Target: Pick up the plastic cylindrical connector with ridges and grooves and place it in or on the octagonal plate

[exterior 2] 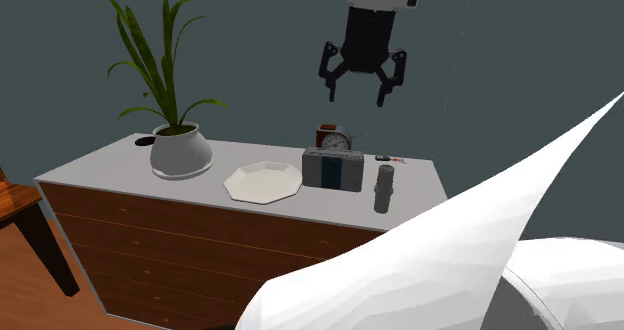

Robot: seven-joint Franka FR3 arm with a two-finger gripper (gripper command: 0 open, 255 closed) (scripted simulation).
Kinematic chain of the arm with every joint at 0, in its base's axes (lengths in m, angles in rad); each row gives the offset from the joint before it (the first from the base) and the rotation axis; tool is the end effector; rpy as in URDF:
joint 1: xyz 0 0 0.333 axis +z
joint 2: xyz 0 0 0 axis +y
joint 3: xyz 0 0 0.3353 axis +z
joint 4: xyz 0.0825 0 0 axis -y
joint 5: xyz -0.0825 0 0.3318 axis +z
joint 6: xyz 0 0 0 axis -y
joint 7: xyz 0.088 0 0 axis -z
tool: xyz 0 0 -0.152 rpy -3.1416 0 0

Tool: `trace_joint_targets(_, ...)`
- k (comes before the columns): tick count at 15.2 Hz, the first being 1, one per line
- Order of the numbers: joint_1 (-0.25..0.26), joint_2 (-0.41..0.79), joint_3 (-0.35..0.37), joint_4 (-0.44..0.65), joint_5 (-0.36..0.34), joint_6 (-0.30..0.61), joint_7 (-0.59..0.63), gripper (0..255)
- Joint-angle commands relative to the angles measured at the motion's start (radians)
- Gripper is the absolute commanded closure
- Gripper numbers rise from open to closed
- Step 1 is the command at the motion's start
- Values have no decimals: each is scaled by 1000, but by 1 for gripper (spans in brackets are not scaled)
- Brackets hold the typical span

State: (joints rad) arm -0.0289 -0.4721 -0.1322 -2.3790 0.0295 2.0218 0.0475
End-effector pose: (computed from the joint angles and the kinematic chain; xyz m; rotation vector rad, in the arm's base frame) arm 0.3619 -0.0604 0.4953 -3.0384 0.3187 -0.1762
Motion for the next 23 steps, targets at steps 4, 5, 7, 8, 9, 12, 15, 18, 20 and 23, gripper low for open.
trace_joint_targets(4,-14,169,-38,35,1,109,-31,0)
trace_joint_targets(5,-16,204,-45,45,4,129,-38,0)
trace_joint_targets(7,-21,275,-59,68,11,166,-52,0)
trace_joint_targets(8,-24,311,-65,81,15,184,-60,0)
trace_joint_targets(9,-27,348,-72,95,21,201,-68,0)
trace_joint_targets(12,-37,459,-89,145,41,245,-92,0)
trace_joint_targets(15,-50,572,-101,203,67,281,-118,0)
trace_joint_targets(18,-69,685,-107,271,94,308,-142,0)
trace_joint_targets(20,-85,761,-107,322,111,321,-156,0)
trace_joint_targets(23,-106,853,-107,390,131,332,-171,0)
